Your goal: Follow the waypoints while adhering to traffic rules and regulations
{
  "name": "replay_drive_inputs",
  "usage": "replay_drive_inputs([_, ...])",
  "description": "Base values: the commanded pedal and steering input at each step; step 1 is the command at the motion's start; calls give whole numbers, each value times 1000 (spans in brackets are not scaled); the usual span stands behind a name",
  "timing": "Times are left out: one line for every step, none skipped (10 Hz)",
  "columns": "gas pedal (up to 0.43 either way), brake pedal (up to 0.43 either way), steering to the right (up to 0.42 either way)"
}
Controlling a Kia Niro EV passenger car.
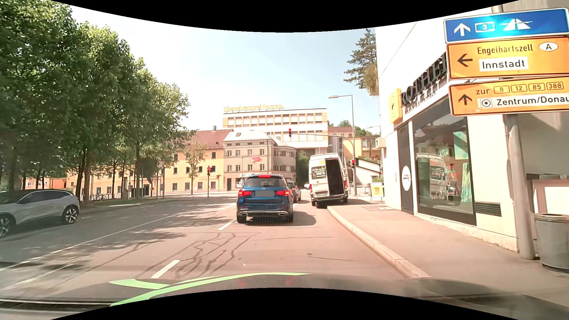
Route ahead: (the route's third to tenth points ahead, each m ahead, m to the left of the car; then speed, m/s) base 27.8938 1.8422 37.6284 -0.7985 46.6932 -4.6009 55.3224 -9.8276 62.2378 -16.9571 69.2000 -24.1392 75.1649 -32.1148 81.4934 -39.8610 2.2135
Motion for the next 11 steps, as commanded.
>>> replay_drive_inputs([0,122,15])
replay_drive_inputs([0,122,15])
replay_drive_inputs([0,128,15])
replay_drive_inputs([0,128,15])
replay_drive_inputs([0,128,14])
replay_drive_inputs([0,128,14])
replay_drive_inputs([0,128,14])
replay_drive_inputs([0,128,14])
replay_drive_inputs([0,134,14])
replay_drive_inputs([0,134,13])
replay_drive_inputs([0,134,13])
